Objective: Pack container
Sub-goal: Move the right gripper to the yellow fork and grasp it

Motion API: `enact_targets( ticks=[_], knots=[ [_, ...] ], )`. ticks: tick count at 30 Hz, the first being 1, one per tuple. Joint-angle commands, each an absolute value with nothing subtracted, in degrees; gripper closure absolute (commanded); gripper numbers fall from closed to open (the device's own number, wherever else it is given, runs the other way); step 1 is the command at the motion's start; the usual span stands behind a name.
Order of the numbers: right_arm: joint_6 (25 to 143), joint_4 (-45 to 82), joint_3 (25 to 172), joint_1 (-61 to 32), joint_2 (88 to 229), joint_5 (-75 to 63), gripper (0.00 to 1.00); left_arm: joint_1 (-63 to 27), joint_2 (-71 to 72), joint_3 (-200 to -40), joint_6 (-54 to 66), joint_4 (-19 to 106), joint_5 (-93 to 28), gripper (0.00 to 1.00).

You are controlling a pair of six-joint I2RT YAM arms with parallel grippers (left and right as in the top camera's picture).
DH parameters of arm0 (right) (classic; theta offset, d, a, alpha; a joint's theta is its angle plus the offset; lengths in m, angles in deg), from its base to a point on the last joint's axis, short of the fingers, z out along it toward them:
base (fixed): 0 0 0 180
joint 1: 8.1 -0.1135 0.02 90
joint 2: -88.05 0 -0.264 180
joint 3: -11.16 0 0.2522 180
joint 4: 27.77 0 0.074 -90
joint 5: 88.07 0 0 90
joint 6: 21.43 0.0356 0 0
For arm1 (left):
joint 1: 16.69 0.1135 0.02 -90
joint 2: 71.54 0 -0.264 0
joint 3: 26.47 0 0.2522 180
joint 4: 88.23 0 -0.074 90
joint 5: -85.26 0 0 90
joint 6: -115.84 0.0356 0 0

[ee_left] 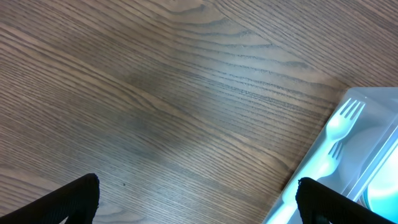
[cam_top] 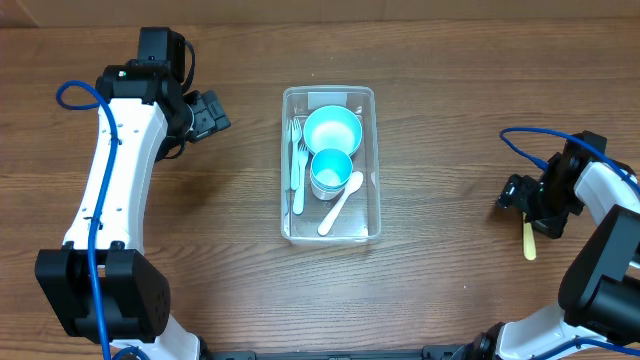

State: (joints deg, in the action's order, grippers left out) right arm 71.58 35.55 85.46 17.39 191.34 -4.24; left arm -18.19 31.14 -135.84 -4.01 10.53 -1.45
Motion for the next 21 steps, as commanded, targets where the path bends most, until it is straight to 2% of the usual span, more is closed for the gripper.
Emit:
enact_targets(
  ticks=[1, 3, 11, 21],
  knots=[
    [71.95, 35.49, 84.41, 17.24, 191.58, -8.28, 0.29, -18.21, 30.83, -136.21, -3.35, 10.73, -1.17, 0.00],
    [71.95, 35.51, 84.41, 17.26, 191.58, -8.26, 0.36, -18.21, 30.83, -136.21, -3.35, 10.73, -1.17, 0.00],
    [71.97, 35.86, 85.59, 17.24, 191.58, -8.31, 0.47, -18.21, 30.83, -136.21, -3.33, 10.73, -1.19, 0.00],
    [71.71, 42.18, 95.10, 13.17, 191.58, -7.89, 0.48, -18.21, 30.83, -136.21, -3.35, 10.73, -1.19, 0.00]
  ],
)
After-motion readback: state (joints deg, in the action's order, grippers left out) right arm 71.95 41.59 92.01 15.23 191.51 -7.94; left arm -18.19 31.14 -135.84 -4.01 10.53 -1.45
